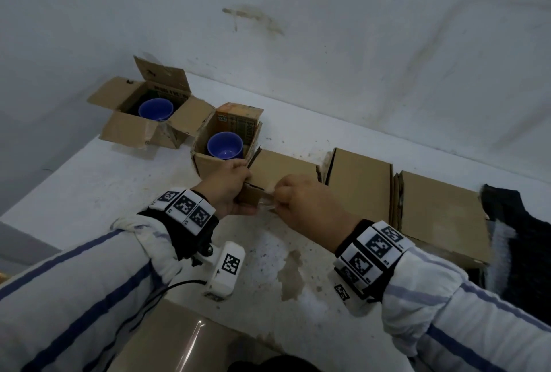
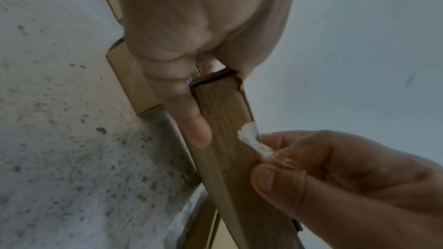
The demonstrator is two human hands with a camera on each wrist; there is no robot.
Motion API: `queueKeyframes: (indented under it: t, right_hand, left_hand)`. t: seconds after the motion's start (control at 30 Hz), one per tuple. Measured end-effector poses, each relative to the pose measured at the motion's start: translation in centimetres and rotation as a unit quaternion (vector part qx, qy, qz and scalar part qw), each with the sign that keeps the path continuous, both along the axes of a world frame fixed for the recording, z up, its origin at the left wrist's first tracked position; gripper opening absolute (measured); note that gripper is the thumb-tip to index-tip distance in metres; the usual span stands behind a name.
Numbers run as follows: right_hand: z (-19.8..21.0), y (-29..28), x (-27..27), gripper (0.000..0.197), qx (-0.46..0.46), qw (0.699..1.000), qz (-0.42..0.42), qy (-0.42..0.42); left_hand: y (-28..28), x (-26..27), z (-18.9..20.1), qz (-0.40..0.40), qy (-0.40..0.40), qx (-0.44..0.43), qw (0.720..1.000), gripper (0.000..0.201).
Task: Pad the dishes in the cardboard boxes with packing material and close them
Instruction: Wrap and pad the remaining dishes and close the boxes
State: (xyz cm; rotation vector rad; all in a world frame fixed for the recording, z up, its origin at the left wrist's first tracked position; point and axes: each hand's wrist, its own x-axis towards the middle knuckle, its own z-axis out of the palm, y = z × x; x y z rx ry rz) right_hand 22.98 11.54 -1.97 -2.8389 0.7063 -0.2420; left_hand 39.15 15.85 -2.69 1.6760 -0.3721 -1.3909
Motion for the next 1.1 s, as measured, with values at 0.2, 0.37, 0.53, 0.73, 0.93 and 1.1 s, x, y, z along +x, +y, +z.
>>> queueKeyframes:
  t: [0.2,0.37,0.53,0.73,0.93,1.1]
  right_hand:
    - [0.0,-0.5,-0.5,0.019,-0.062,0.997,0.038,0.002]
    - [0.5,-1.2,-0.5,0.022,-0.064,0.996,0.063,0.022]
    - [0.9,-1.6,-0.7,0.037,-0.044,0.995,0.066,0.061]
    - [1.3,-1.9,1.4,0.045,-0.017,0.992,-0.079,0.101]
    - [0.5,-1.1,2.1,0.063,-0.007,0.983,-0.136,0.120]
    - [0.6,-2.1,1.6,0.050,0.004,0.981,-0.080,0.177]
  left_hand:
    - [-1.0,-0.5,0.7,0.014,0.022,0.023,0.999,0.027]
    - [-1.2,-0.6,0.9,0.010,0.019,0.044,0.999,0.027]
    - [-1.3,-0.3,1.2,0.014,0.015,0.052,0.998,0.027]
    - [-1.3,-0.5,1.3,-0.008,0.014,0.043,0.999,0.026]
    - [-1.3,-0.1,0.8,-0.023,-0.001,0.038,0.999,0.027]
    - [-1.4,-0.1,0.8,-0.031,-0.010,0.044,0.999,0.028]
